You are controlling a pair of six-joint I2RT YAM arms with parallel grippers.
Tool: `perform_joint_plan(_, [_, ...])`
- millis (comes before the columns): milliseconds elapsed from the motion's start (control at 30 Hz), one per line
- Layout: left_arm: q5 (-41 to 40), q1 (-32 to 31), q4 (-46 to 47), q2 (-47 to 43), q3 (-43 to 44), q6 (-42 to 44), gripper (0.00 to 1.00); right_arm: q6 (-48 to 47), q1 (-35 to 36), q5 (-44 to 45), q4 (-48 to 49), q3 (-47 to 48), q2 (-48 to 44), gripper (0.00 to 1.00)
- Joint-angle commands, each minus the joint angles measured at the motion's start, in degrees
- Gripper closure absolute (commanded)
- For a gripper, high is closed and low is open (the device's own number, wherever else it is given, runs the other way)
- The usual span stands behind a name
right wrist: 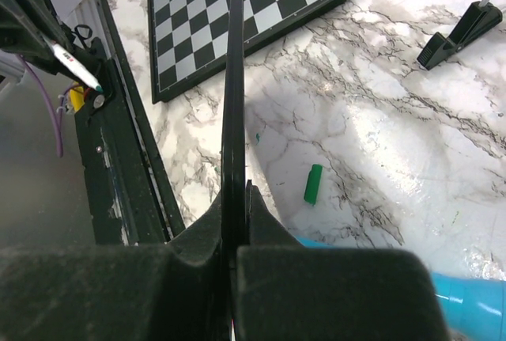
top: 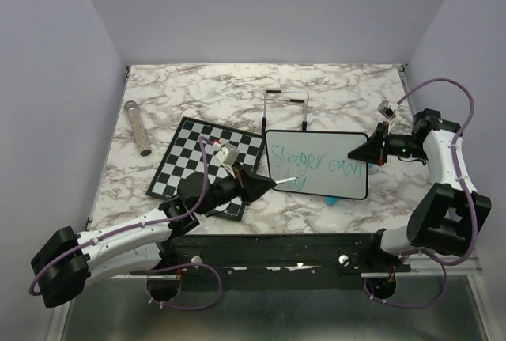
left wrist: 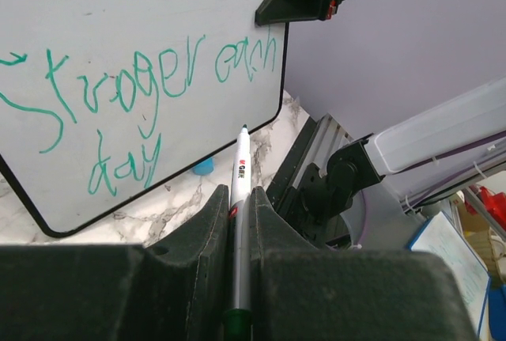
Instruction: Write a sentence on the whiteboard
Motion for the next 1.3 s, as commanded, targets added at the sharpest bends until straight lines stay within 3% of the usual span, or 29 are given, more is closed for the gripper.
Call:
perform_joint_plan(0, [-6.2, -2.9, 3.1, 1.1, -1.1, 0.4, 1.0, 0.0, -0.1, -1.3, 1.7, -0.3, -1.2, 1.0])
perform_joint_plan(400, [-12.5, -8.5, 10.9, 6.7, -1.4, -0.2, 1.0, 1.8, -0.1, -1.7, 3.6, -1.3, -1.8, 1.0])
perform_joint_plan(900, [-18.5, -11.1, 12.5, 7.9, -1.2, -1.3, 1.0, 5.5, 0.0, -2.1, 7.5, -2.9, -3.2, 1.0])
perform_joint_plan(1267, [-19.3, -11.6, 19.9, 14.8, -0.3, -1.5, 1.0, 7.5, 0.0, -2.3, 9.6, -3.9, -4.3, 1.0])
